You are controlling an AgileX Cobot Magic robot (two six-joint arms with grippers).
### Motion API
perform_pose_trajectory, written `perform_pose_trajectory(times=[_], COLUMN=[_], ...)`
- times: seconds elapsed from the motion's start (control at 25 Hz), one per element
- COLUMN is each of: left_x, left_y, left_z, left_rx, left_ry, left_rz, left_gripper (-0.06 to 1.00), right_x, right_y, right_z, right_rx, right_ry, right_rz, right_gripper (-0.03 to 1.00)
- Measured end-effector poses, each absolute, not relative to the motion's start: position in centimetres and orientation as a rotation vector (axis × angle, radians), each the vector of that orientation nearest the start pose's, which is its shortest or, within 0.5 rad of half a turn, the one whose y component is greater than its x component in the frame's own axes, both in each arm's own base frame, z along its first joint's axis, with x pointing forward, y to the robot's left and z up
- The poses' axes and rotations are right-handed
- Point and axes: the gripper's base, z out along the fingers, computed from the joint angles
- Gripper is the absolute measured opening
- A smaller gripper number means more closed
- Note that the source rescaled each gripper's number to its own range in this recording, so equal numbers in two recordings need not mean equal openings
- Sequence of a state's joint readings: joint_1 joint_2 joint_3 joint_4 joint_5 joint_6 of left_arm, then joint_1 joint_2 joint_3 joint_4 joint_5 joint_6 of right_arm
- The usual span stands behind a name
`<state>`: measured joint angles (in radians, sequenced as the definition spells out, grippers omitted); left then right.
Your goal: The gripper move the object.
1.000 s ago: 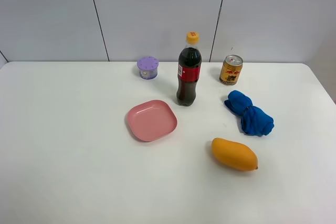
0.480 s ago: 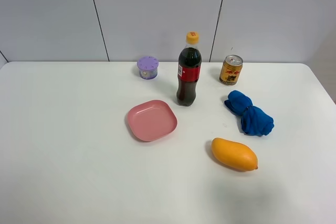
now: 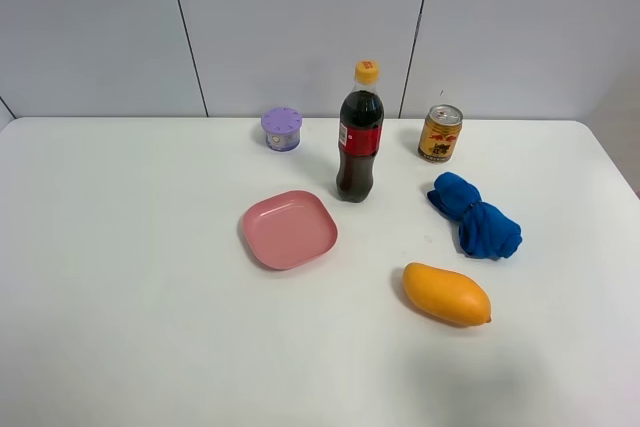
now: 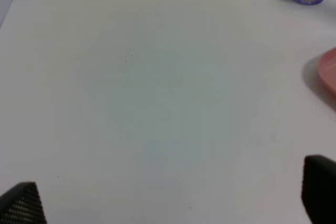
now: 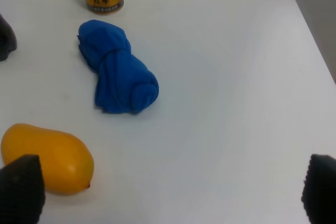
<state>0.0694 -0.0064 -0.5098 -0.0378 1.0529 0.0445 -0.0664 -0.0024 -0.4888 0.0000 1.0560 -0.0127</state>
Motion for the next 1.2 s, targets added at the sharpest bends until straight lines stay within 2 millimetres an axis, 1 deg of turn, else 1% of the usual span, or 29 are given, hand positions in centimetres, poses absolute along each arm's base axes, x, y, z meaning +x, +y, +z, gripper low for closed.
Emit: perform_pose_trajectory(times=[0.24, 1.2], left_x=[-0.65, -0.65], left_y=[-0.35, -0.35], left_z=[28.06, 28.06], left_rx=[-0.023, -0.023], left_ry=[2.02, 2.02], left_rz=[0.027, 0.027], left_gripper=[1.0, 1.0], right_x=[-0.39, -0.39], right_y=[-0.09, -0.13], right_z=[27.45, 27.45], right_rx=[0.08, 0.089], right_ry=[2.047, 2.047], right_rz=[-0.053, -0.052], right_gripper=[1.0, 1.0])
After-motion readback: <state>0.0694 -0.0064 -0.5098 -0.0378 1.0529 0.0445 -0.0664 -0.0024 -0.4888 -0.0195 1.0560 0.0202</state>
